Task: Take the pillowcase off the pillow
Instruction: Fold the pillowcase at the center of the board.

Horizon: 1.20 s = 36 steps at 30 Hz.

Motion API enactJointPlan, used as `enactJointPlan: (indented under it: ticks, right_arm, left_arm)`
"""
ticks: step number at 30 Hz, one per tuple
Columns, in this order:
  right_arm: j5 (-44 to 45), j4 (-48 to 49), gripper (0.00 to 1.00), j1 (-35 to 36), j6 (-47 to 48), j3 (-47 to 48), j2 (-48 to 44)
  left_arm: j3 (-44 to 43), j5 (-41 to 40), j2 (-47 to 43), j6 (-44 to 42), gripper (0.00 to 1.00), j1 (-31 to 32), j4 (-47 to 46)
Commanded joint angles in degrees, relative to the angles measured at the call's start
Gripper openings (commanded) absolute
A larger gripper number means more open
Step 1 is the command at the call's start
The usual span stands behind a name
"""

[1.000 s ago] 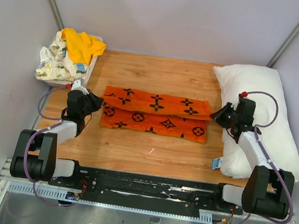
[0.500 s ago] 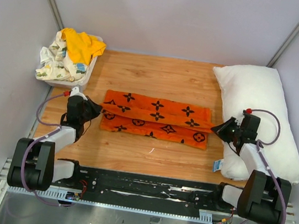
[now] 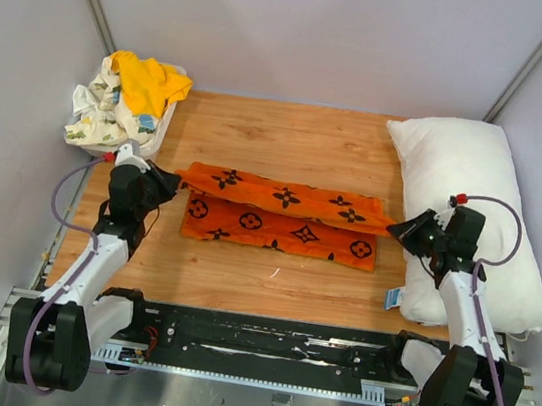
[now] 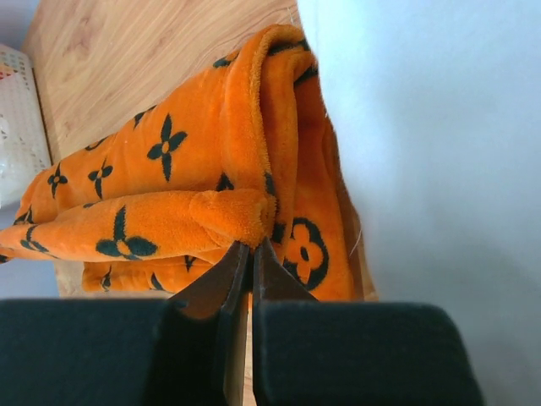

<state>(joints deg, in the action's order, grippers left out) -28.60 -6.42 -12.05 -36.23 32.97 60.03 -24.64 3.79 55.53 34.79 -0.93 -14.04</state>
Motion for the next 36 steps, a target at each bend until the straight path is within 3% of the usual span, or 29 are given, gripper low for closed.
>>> enactJointPlan:
  ticks: [1,9,12,14,16,19,21,22,27,30,33,36]
  right_arm:
    - [-0.1,-6.4,0.01,-1.2,1.1,1.2,-2.7]
    - [3.1,-4.2,0.01,-0.6,1.6,-6.7,-3.3]
    - [4.4,-4.0,0.14,-0.6,2.2,-7.6,-2.6]
    - [5.1,-3.2,0.21,-0.6,1.7,-8.2,-3.7]
    - [5.1,-2.5,0.34,-0.6,1.4,-8.4,-4.7]
    - [4.8,-2.9,0.68,-0.6,2.2,-6.2,-4.8]
    - [6.2,-4.3,0.82,0.1,2.7,-3.6,-5.2]
    - [7.6,-5.0,0.88,0.9,3.0,-1.7,-5.6]
    - [24.7,-7.7,0.92,13.7,5.0,6.8,-8.0]
    - [32.1,-7.0,0.88,25.4,6.6,11.5,-3.7]
    - [30.7,-4.0,0.69,33.9,6.4,15.2,4.2]
    - [21.6,4.1,0.34,37.2,3.5,13.8,11.2]
  left_arm:
    - [0.9,-1.3,-2.7,-0.5,0.0,-0.5,3.6]
    - [10.9,1.9,-4.2,3.5,0.0,-0.5,-0.2]
    - [13.4,1.3,-4.3,4.6,0.0,-0.5,-0.9]
    - [16.0,1.1,-7.0,6.1,0.06,-0.5,-2.8]
    - [18.1,0.8,-10.7,6.9,0.23,-0.5,-4.3]
    - [17.3,0.3,-16.1,4.4,0.66,-0.5,-2.8]
    - [15.0,-0.9,-18.7,1.8,0.93,-0.5,-1.0]
    - [13.5,-1.5,-19.7,-0.1,0.99,-0.5,-0.5]
    - [3.1,0.3,-14.9,-8.1,0.97,0.6,0.2]
    - [-3.8,-1.4,-7.3,-11.5,0.76,7.6,1.0]
    - [-5.3,-1.9,0.7,-10.3,0.44,16.9,-4.5]
    - [-1.8,7.3,10.3,-1.9,0.24,21.1,-18.2]
